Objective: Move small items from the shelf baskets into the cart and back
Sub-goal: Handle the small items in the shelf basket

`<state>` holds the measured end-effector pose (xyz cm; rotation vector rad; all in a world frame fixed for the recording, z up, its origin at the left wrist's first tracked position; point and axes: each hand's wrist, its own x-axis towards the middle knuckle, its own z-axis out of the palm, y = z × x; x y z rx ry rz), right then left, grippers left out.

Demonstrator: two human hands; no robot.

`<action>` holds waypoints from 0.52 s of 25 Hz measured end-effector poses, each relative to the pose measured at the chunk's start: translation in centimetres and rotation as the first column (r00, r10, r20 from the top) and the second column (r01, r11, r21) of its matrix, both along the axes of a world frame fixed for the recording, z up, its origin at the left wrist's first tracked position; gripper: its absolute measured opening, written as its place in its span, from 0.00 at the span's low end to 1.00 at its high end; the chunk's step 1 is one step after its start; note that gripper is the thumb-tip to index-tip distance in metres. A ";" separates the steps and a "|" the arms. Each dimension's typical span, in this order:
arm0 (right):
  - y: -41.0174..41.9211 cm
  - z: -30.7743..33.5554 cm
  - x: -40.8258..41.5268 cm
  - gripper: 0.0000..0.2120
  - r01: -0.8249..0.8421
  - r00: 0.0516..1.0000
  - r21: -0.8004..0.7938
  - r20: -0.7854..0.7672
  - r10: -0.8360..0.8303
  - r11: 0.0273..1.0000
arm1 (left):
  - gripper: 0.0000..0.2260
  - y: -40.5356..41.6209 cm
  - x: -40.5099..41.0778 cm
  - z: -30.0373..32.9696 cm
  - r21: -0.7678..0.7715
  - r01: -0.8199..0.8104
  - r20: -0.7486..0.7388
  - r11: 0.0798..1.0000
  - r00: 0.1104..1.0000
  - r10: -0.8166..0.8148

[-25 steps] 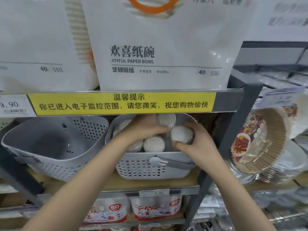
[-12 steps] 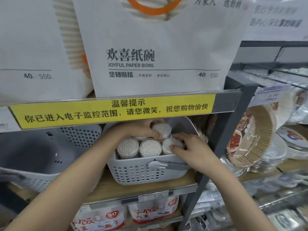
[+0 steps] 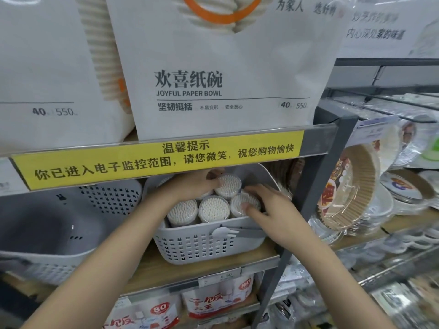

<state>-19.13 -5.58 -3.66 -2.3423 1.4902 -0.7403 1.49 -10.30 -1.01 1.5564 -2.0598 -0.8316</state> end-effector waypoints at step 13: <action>11.3 -1.5 -6.8 0.15 0.183 0.976 -0.351 -0.046 -0.212 0.918 | 0.17 11.6 -5.6 -0.1 -0.625 0.316 0.264 0.714 0.946 -0.188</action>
